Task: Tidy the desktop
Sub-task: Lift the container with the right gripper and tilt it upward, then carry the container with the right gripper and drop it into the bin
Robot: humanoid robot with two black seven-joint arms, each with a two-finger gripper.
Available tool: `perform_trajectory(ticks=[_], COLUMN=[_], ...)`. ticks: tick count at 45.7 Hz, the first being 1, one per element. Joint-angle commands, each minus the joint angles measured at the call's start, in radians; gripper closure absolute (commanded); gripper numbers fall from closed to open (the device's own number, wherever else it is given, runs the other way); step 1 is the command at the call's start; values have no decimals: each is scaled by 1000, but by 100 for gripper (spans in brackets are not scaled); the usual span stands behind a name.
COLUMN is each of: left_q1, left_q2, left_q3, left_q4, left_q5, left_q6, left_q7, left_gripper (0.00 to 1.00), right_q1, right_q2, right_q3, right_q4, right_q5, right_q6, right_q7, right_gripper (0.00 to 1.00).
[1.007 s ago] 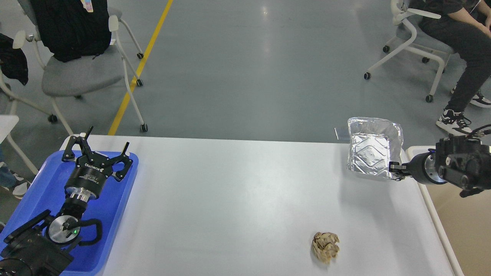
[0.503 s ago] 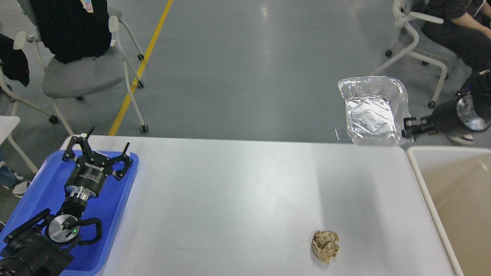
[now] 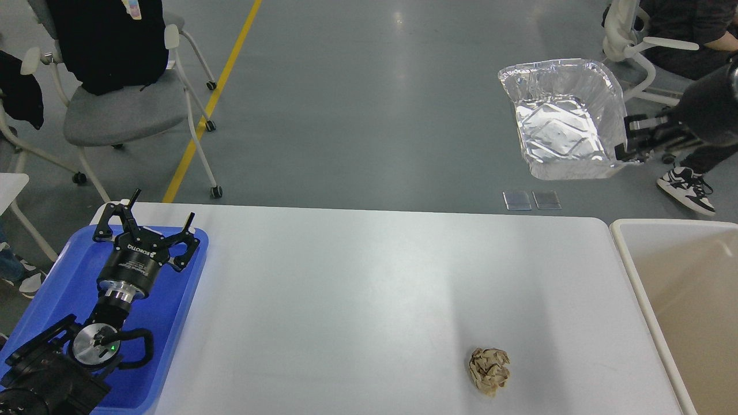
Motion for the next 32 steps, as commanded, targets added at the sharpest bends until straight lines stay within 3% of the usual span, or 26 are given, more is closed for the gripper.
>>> perform_trajectory(ticks=[1, 15, 26, 32], left_q1=[0, 0, 0, 0], left_q2=[0, 0, 0, 0], left_q3=[0, 0, 0, 0], left_q4=[0, 0, 0, 0], left_q5=[0, 0, 0, 0], left_q6=[0, 0, 0, 0], left_q7=[0, 0, -2, 0], left_gripper=[1, 1, 1, 1], right_q1=[75, 68, -41, -139], right_q2=[-2, -25, -230, -319], right_q3=[-6, -21, -18, 0], right_q4=[37, 23, -44, -156], right_q5=[-1, -9, -105, -118], right_q6=[55, 66, 58, 60], right_q7=[-2, -2, -2, -2], right_gripper=[100, 100, 100, 100])
